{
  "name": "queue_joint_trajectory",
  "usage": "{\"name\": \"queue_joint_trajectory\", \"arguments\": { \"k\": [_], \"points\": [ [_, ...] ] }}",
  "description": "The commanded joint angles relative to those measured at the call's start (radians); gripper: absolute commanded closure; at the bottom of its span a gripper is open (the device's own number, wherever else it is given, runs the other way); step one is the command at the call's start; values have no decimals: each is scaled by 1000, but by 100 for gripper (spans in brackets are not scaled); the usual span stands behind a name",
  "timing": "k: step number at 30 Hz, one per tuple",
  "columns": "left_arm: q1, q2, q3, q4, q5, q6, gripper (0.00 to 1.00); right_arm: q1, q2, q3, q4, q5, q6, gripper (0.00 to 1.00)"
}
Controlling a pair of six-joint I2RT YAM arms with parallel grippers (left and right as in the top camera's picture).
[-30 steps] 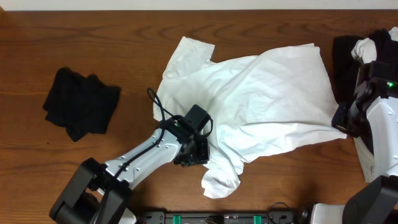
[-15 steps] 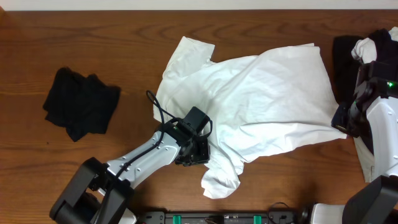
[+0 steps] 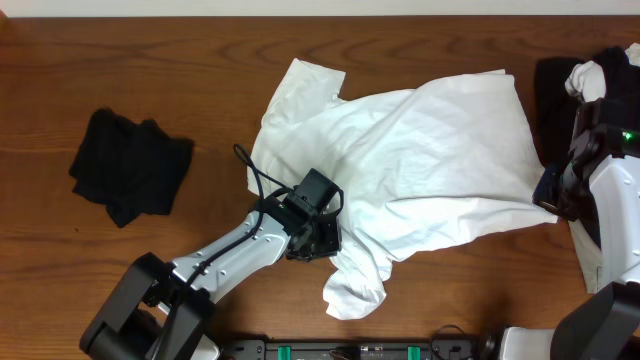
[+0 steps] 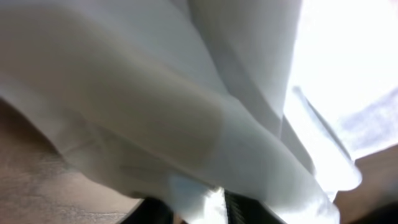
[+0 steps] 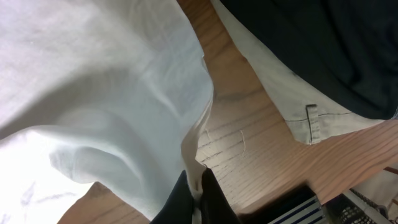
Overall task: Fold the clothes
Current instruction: 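Drag the lower left corner downward to flatten the T-shirt, then release the T-shirt and retract the left gripper leftward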
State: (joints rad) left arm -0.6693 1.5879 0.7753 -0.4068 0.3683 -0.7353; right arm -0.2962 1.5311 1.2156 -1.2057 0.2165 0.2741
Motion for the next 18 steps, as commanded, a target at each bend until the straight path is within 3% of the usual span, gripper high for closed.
{"name": "queue_joint_trajectory", "arguments": {
  "k": [1, 4, 10, 18],
  "points": [
    [0, 8, -9, 2, -46, -4, 87, -5, -5, 0, -2, 3, 2, 99],
    [0, 8, -9, 3, -49, -4, 94, -5, -5, -1, -2, 3, 2, 99],
    [22, -6, -8, -28, -117, 1, 94, -5, -5, 0, -2, 3, 2, 99],
    [297, -189, 5, -161, -203, 179, 94, -5, -5, 0, 1, -5, 2, 99]
  ]
}}
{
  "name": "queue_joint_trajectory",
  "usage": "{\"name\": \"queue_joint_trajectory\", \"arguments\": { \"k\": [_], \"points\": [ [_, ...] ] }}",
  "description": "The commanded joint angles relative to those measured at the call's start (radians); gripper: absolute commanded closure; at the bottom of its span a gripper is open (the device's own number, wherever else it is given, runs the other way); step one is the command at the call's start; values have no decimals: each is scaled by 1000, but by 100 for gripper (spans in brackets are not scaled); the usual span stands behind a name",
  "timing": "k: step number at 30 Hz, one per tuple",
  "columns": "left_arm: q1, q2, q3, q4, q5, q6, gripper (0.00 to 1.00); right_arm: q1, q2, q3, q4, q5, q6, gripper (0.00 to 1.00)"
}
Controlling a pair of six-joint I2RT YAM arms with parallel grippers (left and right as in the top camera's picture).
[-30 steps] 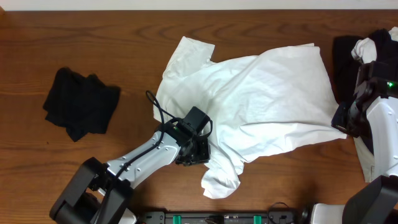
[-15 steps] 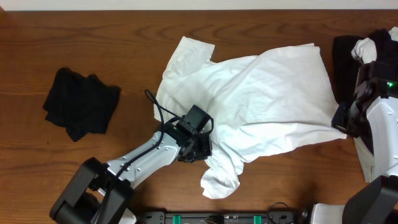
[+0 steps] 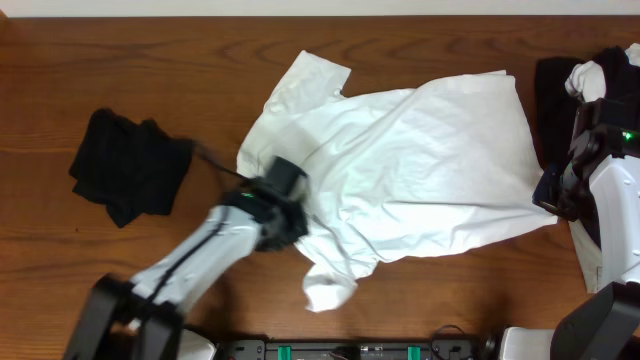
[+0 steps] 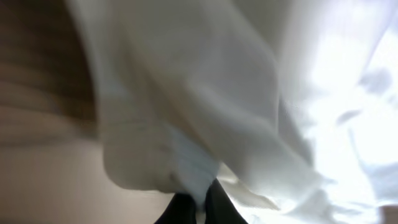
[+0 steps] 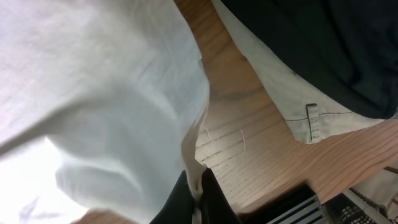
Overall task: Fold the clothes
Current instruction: 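Release the T-shirt and retract the left gripper leftward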
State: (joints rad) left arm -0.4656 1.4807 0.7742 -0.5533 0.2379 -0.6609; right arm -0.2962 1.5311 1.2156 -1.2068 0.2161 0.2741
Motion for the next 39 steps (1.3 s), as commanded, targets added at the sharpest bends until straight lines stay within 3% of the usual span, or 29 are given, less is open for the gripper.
{"name": "queue_joint_trajectory", "arguments": {
  "k": [1, 10, 17, 29, 32, 33, 35, 39],
  "points": [
    [130, -105, 6, -19, -72, 126, 94, -5, -5, 0, 3, -10, 2, 99],
    [356, -160, 6, -44, -88, 264, 94, -4, -5, -1, -6, -11, 2, 99],
    [484, -159, 6, -22, -134, 268, 94, -4, -5, 0, -6, -11, 2, 99],
    [509, -159, 6, 29, -134, 268, 94, -4, -5, -1, -7, -11, 2, 99],
    [509, -159, 6, 36, -134, 268, 83, -4, -5, 0, -8, -11, 2, 99],
    [509, -159, 6, 36, -134, 268, 72, -4, -5, 0, -9, -11, 2, 99],
    [508, -158, 6, 31, -134, 268, 62, -4, -5, -1, -10, -11, 2, 99],
    [508, -158, 6, -31, -87, 268, 59, -4, -5, 0, -11, -11, 2, 99]
  ]
}}
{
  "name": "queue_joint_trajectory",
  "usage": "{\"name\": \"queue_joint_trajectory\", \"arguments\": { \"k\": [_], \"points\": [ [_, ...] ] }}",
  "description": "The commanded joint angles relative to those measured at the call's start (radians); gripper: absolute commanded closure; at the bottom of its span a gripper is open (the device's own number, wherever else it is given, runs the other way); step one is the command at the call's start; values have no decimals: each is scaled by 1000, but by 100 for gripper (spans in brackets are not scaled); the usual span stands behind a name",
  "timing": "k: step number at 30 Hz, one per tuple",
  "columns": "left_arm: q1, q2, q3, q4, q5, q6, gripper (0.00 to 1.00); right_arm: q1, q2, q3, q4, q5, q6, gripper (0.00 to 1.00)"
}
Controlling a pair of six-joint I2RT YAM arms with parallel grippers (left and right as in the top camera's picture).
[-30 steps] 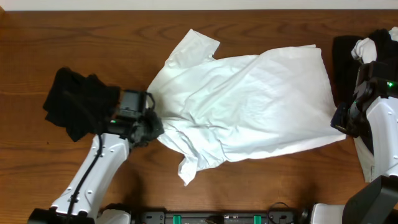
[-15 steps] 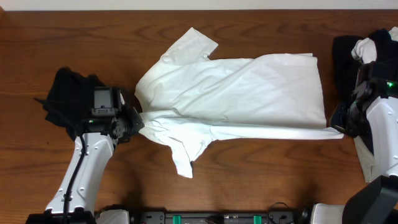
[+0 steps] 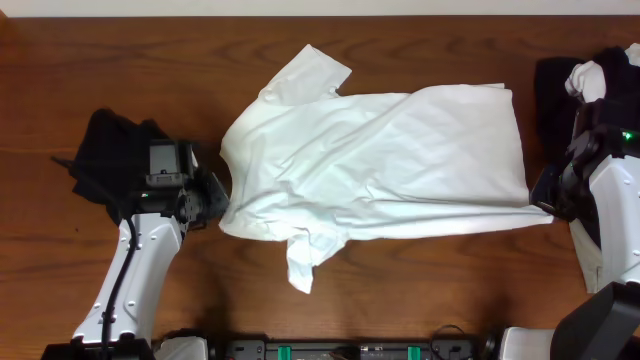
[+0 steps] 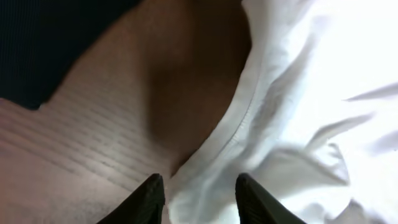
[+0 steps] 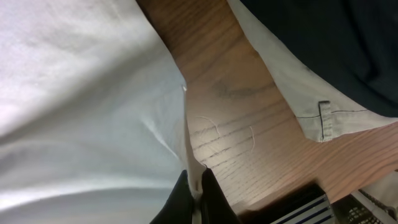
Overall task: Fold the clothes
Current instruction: 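Release the T-shirt and retract the left gripper leftward, then grasp the T-shirt's left hem edge with the left gripper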
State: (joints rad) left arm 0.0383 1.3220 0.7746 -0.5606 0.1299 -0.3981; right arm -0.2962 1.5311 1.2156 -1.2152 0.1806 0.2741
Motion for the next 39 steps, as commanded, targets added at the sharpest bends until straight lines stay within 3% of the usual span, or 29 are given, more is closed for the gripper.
{"name": "queue_joint_trajectory", "arguments": {
  "k": [1, 6, 10, 17, 22, 25, 39],
  "points": [
    [4, 1, 5, -53, 60, 5, 59, -4, -5, 0, -2, 24, 2, 99],
    [-1, 2, 4, -206, 264, 0, 60, -4, -5, -1, 1, 25, 2, 99],
    [-43, 2, -34, -266, 305, -57, 65, -4, -5, 0, 3, 24, 2, 99],
    [-166, 2, -178, -51, 304, -196, 64, -4, -5, 0, 0, 24, 2, 99],
    [-214, 4, -239, 111, 244, -222, 59, -4, -5, 0, -1, 24, 2, 99],
    [-217, 4, -240, 134, 188, -229, 58, -4, -5, 0, -1, 24, 2, 99],
    [-229, 116, -241, 168, 195, -260, 58, -4, -5, 0, -1, 24, 2, 99]
  ]
}}
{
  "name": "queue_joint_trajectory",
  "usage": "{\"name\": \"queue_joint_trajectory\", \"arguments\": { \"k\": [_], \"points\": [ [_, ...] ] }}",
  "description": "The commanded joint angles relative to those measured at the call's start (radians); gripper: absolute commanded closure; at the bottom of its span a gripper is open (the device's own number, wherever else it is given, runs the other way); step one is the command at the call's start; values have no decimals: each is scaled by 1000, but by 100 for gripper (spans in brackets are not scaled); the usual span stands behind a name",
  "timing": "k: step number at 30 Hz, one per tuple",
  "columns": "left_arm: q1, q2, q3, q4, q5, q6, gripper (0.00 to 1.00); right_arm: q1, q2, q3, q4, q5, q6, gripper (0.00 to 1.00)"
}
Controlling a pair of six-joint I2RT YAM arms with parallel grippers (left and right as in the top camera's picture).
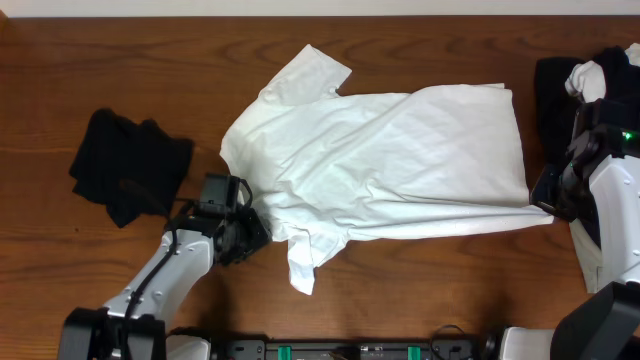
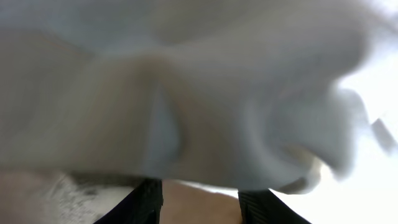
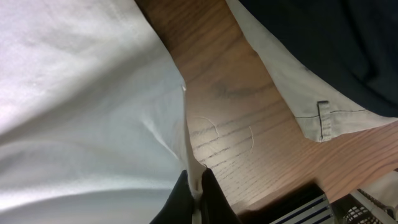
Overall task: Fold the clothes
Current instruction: 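Grasp the T-shirt's left hem edge with the left gripper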
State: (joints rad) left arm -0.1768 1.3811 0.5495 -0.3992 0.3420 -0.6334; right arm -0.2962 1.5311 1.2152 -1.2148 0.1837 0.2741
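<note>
The white T-shirt [image 1: 380, 160] lies spread across the middle of the table, with one sleeve at the top left and the other hanging off its front edge. My left gripper [image 1: 248, 235] is at the shirt's lower-left edge, beside the front sleeve. In the left wrist view its fingers [image 2: 146, 200] stand apart, open, with white cloth [image 2: 205, 93] blurred just ahead of them. My right gripper [image 1: 548, 200] is shut on the shirt's lower-right corner; in the right wrist view the right gripper [image 3: 196, 186] pinches a thin fold of the hem.
A crumpled black garment [image 1: 130, 165] lies at the left of the table. At the right edge sits a pile of clothes [image 1: 585, 85], seen in the right wrist view as dark fabric [image 3: 323, 43] over beige cloth [image 3: 286, 93].
My left gripper was open at the shirt's left edge beside the black garment. It is now further right and nearer the front, at the lower-left edge by the sleeve. Shirt and right gripper are unchanged.
The shirt was bunched up, my left gripper shut on it near its front middle, my right shut on the right corner. The left then held it further left. Later the shirt lay stretched flat with the left gripper open at its left edge, and now by the front sleeve.
</note>
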Motion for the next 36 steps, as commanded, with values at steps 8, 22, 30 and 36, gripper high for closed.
{"name": "queue_joint_trajectory", "arguments": {
  "k": [8, 22, 30, 36],
  "points": [
    [-32, 121, -16, 57, -14, -34, 80, -4, -5, 0, -2, 21, 2, 99],
    [-1, -43, 63, -153, -14, 56, 94, -4, -5, 0, -3, 22, 2, 99],
    [160, -345, 262, -461, -10, 163, 94, -4, -5, 0, 7, 21, 2, 99],
    [225, -454, 317, -510, -10, 170, 94, -4, -5, 0, 7, 21, 2, 99]
  ]
}}
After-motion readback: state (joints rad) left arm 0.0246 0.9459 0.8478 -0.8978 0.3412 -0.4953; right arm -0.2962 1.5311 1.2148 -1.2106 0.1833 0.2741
